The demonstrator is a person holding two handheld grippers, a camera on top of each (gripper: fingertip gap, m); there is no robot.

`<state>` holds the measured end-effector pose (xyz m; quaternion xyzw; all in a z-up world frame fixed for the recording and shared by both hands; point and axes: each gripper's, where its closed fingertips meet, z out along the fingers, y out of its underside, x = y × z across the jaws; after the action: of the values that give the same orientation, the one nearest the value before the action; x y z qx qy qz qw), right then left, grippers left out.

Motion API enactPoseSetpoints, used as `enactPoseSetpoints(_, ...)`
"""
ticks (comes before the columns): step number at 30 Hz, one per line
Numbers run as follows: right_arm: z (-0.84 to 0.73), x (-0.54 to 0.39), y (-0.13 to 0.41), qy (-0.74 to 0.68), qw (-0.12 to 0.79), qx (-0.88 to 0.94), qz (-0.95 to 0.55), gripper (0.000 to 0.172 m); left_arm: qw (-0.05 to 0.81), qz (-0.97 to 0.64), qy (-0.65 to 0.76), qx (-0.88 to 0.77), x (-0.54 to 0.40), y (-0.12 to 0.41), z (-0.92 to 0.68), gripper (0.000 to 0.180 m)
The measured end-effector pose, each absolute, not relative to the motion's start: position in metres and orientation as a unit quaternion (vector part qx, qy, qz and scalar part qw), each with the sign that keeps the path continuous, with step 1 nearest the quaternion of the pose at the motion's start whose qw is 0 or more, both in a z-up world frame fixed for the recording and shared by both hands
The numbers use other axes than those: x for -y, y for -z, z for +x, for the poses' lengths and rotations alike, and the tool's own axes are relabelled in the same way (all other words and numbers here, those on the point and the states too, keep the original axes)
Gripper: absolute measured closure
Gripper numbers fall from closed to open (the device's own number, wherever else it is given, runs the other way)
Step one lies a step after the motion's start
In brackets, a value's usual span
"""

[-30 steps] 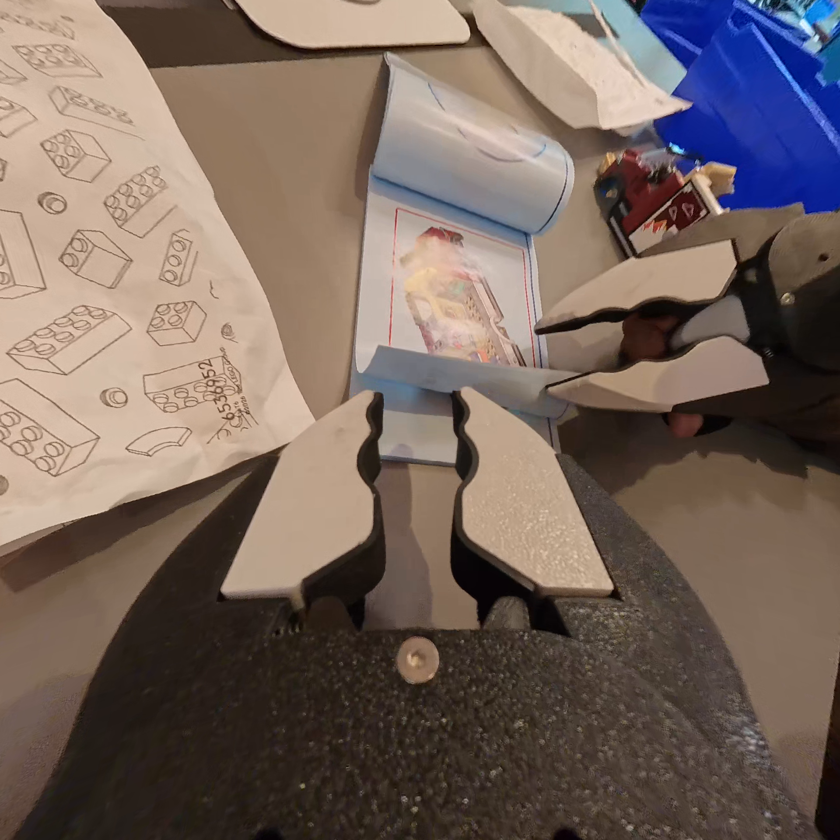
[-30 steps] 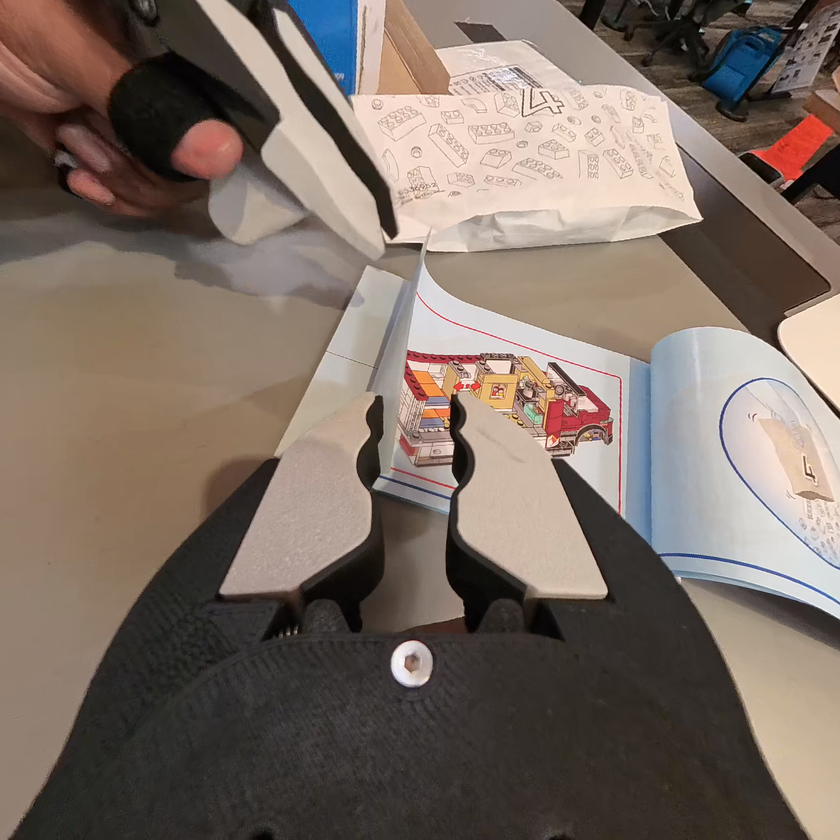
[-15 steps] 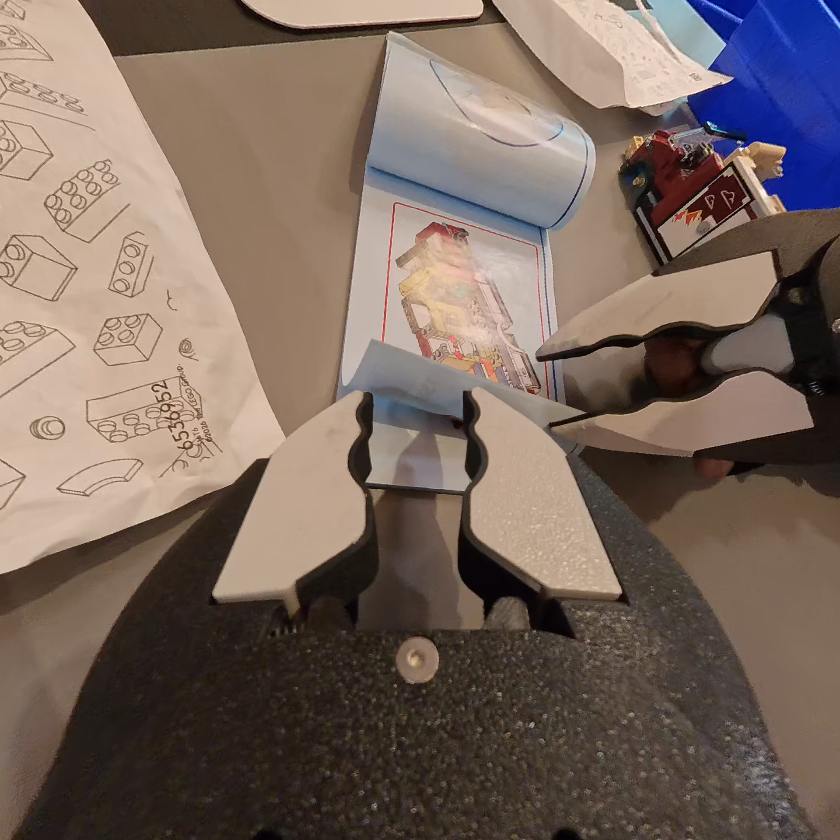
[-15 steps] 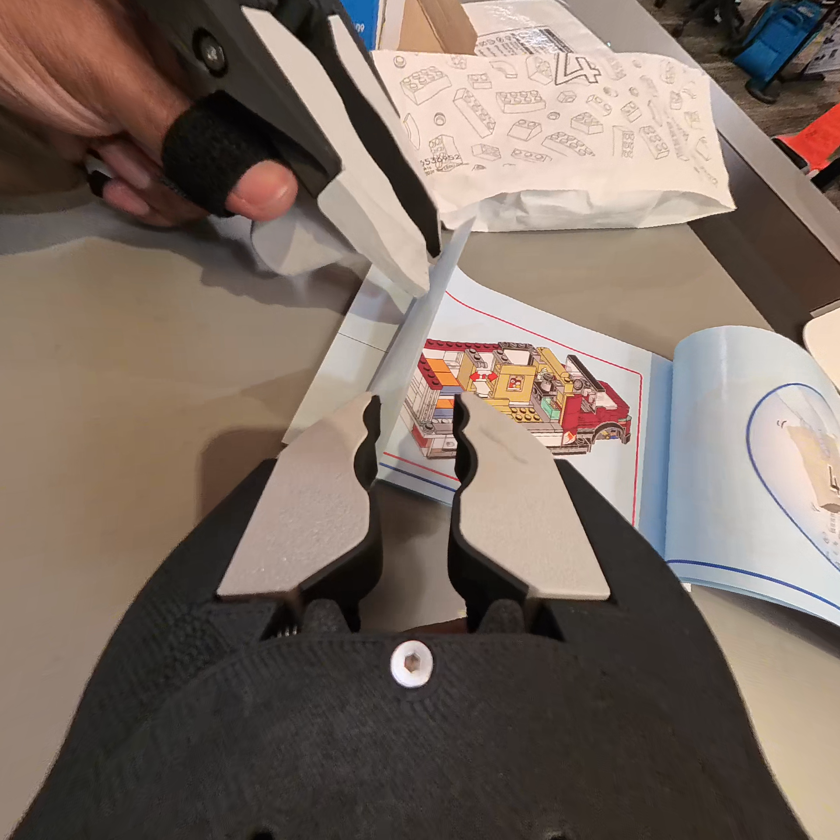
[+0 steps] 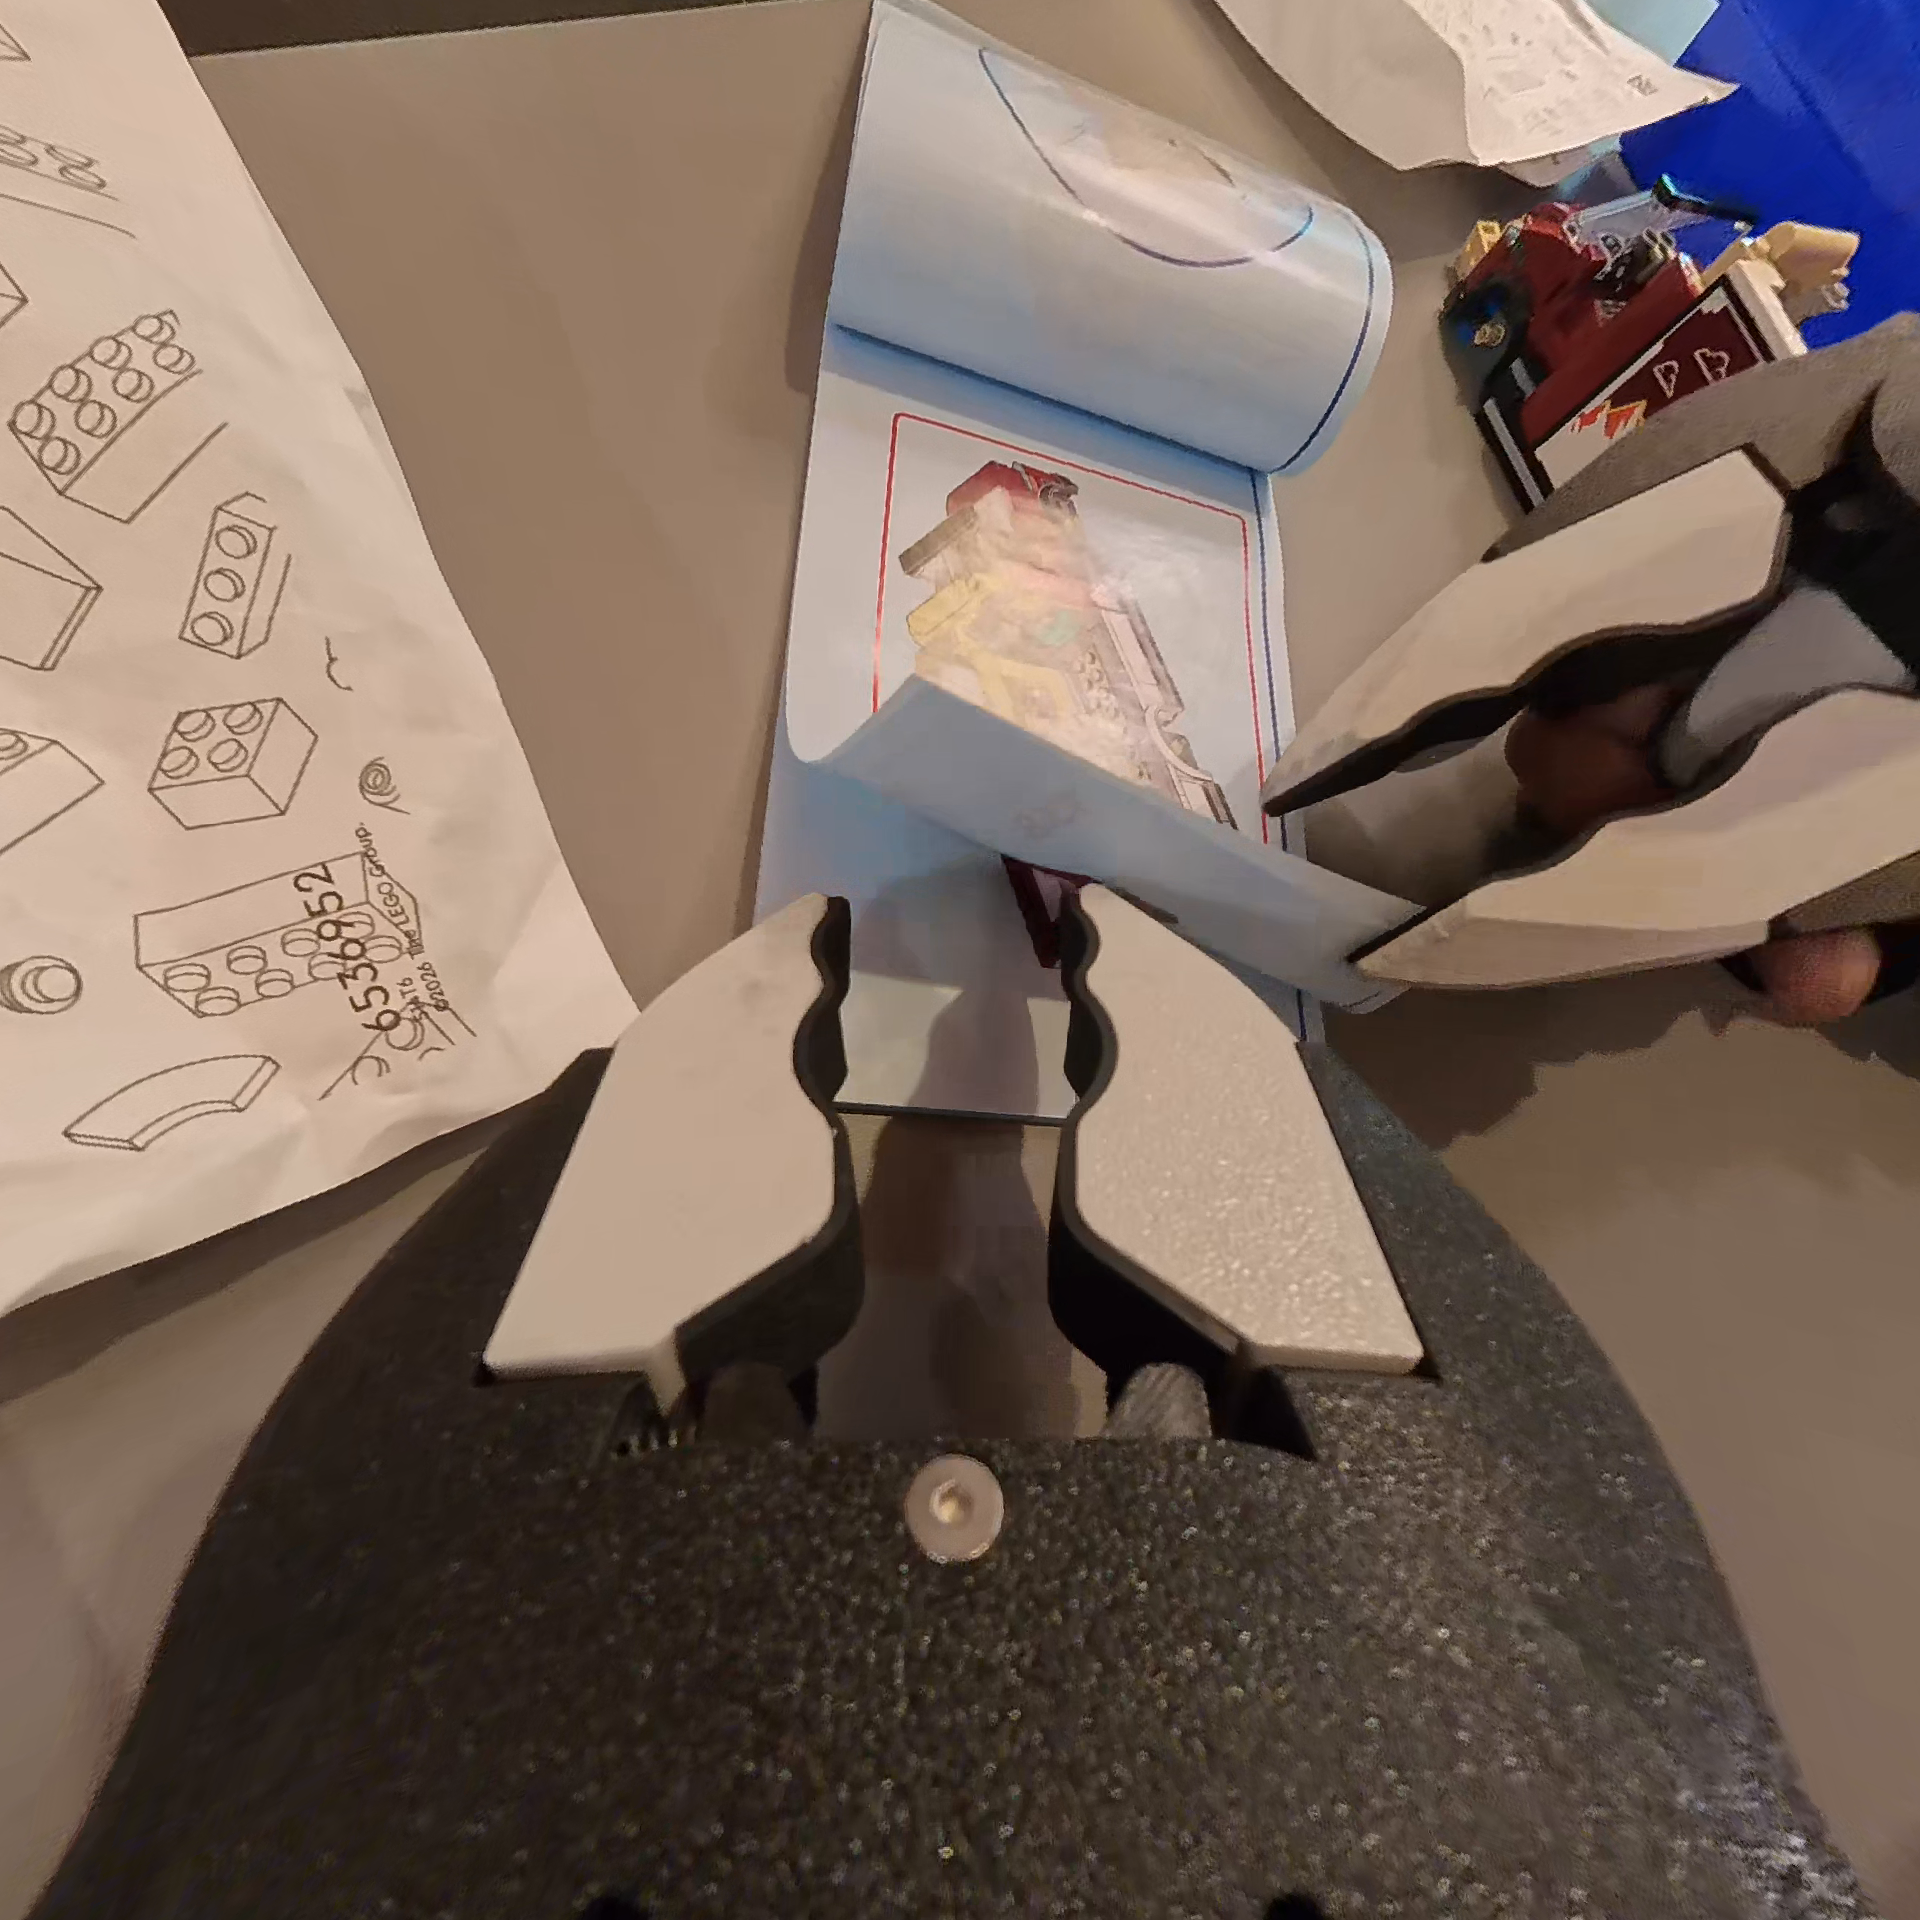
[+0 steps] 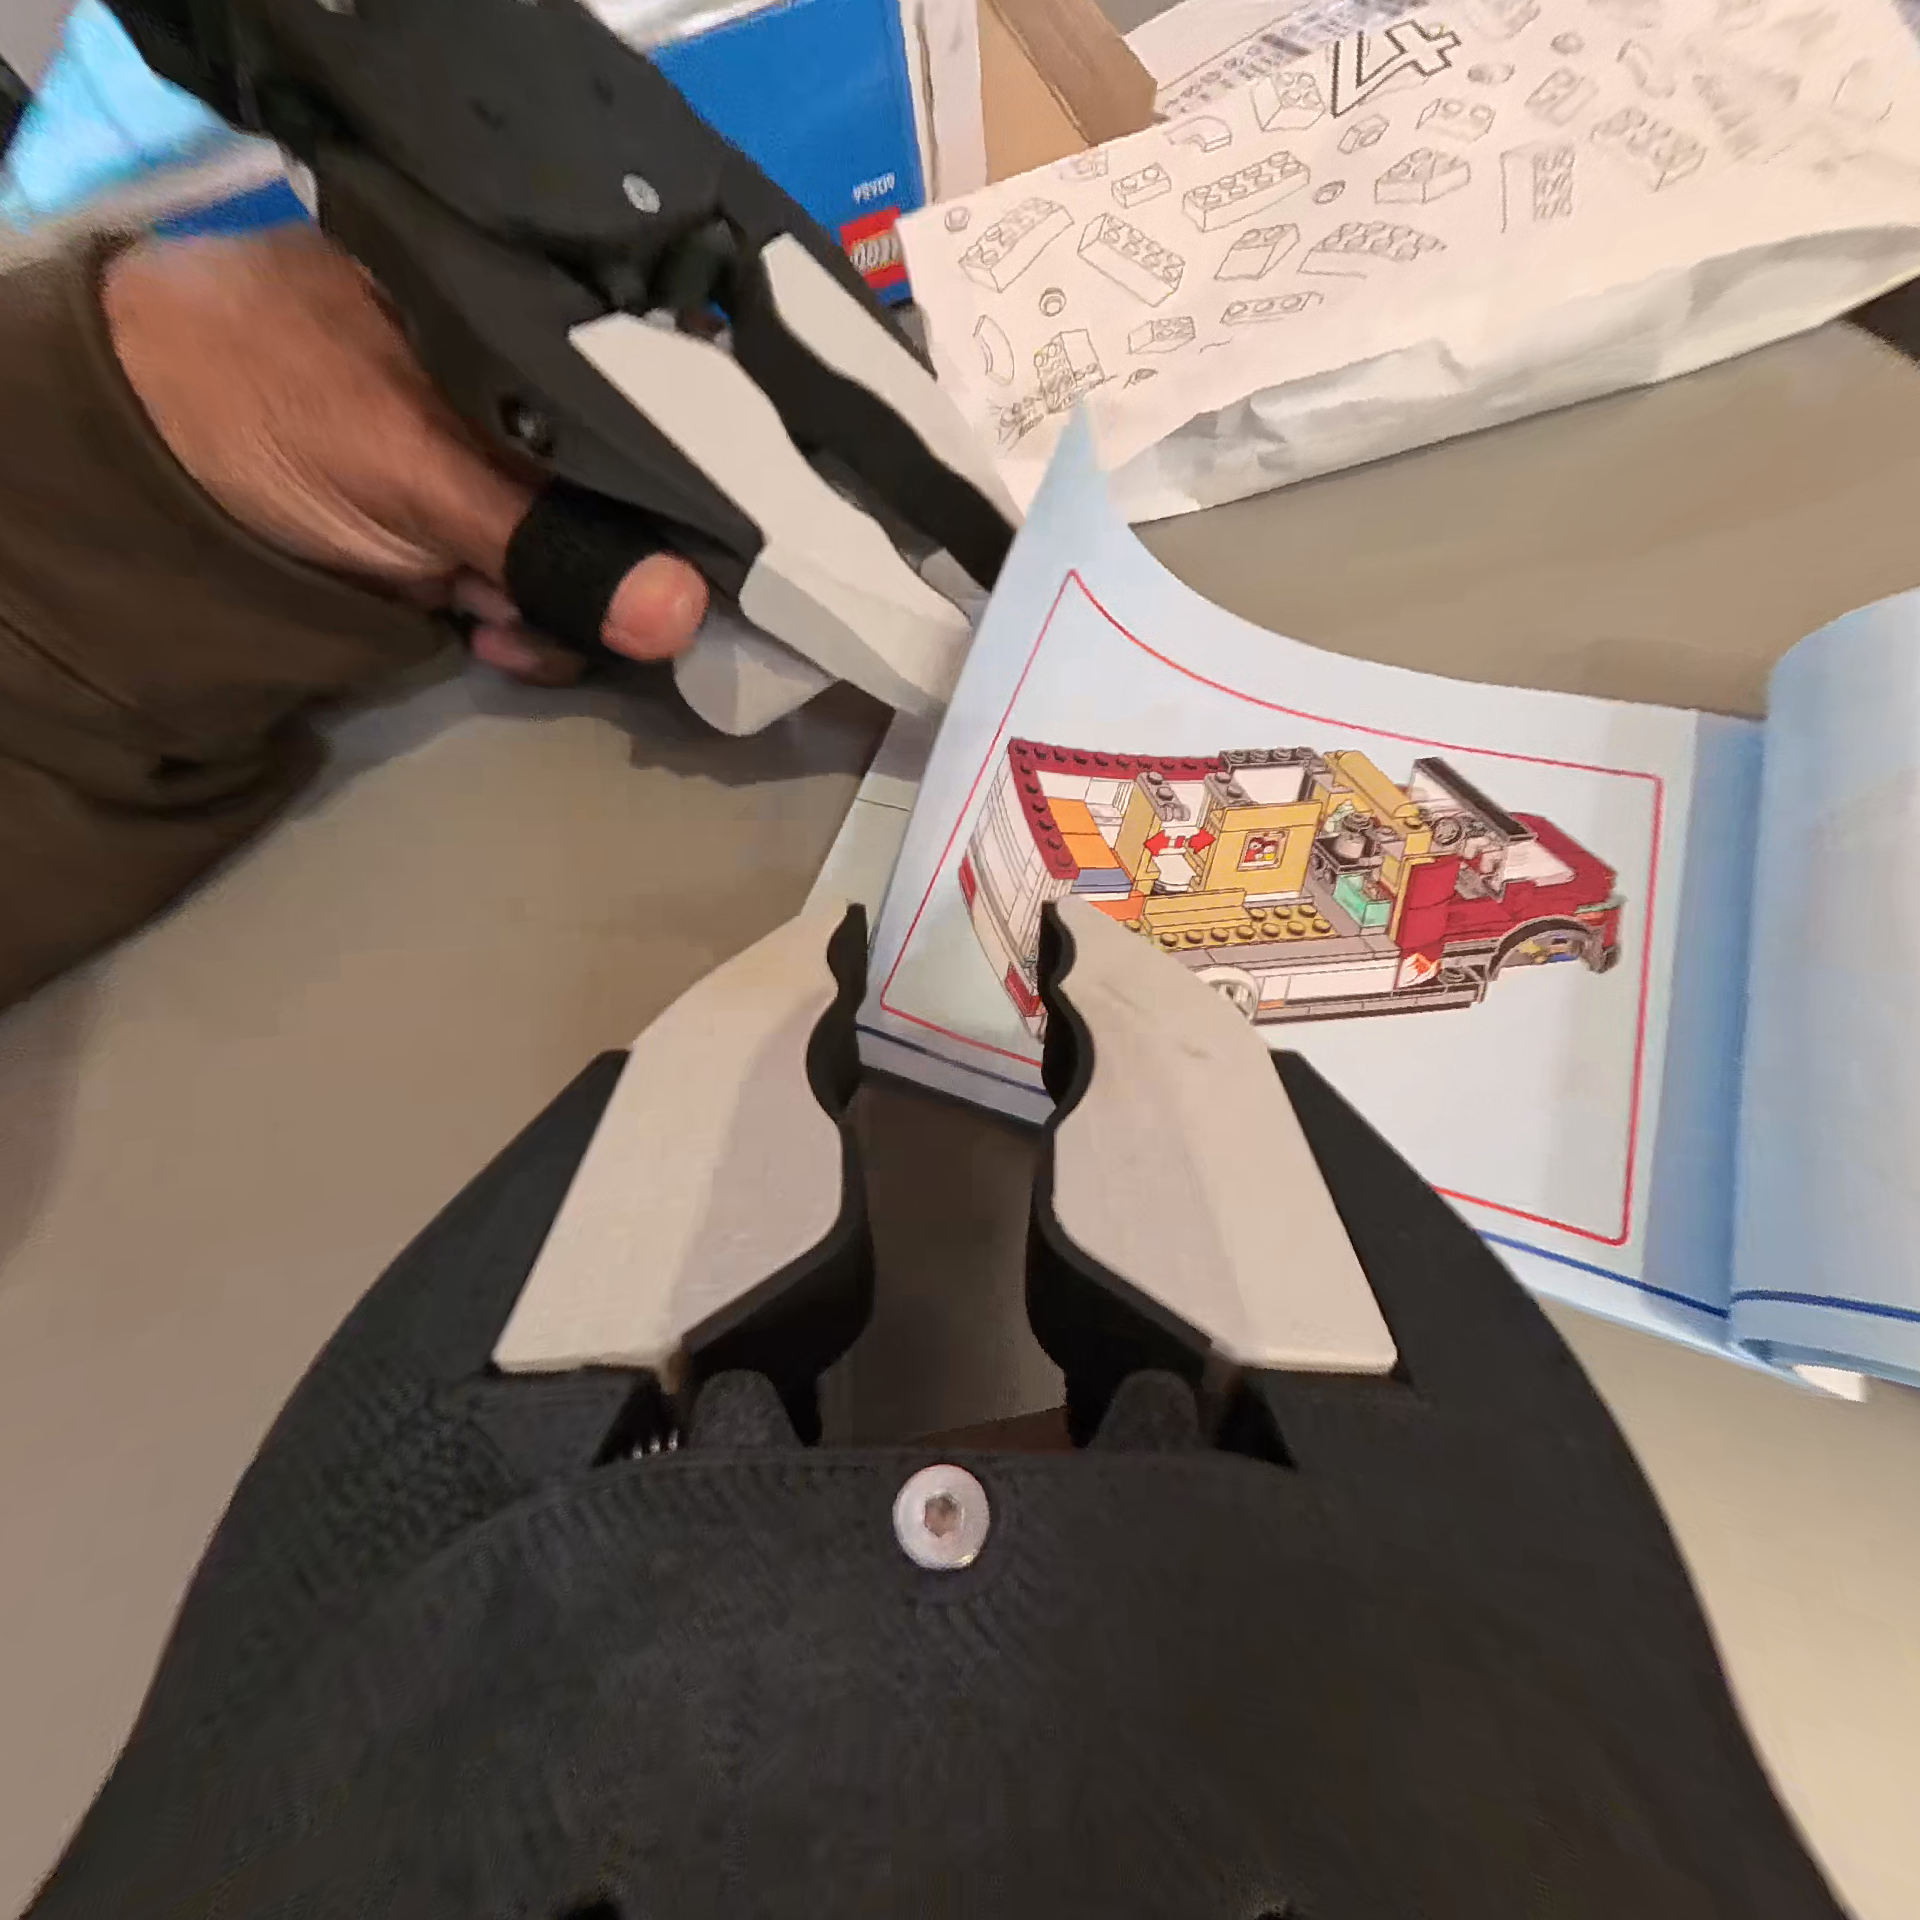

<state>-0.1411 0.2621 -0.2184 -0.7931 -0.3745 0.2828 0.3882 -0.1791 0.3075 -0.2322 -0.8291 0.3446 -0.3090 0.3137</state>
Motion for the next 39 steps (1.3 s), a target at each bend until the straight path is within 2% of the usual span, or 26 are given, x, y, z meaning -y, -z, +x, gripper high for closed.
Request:
enactPoseSetpoints(5,-0.141,-0.26,0.211,-0.382,0.356,0.317,-0.792,0.147,0.314,-0.829,0.309,-0.346,-0.307,0.232,-0.179,0.141)
enactPoseSetpoints(11,-0.144,-0.255,0.208,-0.426,0.335,0.298,-0.786,0.153,0.314,-0.828,0.311,-0.345,-0.308,0.232,-0.179,0.142)
enactPoseSetpoints(27,-0.136,-0.257,0.222,-0.396,0.302,0.297,-0.815,0.16,0.301,-0.813,0.347,-0.357,-0.298,0.225,-0.175,0.14)
enactPoseSetpoints(31,-0.137,-0.256,0.223,-0.402,0.297,0.296,-0.814,0.166,0.293,-0.811,0.375,-0.34,-0.296,0.221,-0.173,0.135)
enactPoseSetpoints(37,-0.14,-0.251,0.223,-0.408,0.292,0.308,-0.808,0.171,0.283,-0.814,0.386,-0.329,-0.293,0.221,-0.168,0.114)
enactPoseSetpoints(39,-0.142,-0.248,0.222,-0.415,0.287,0.316,-0.803,0.171,0.282,-0.819,0.378,-0.327,-0.294,0.224,-0.167,0.113)
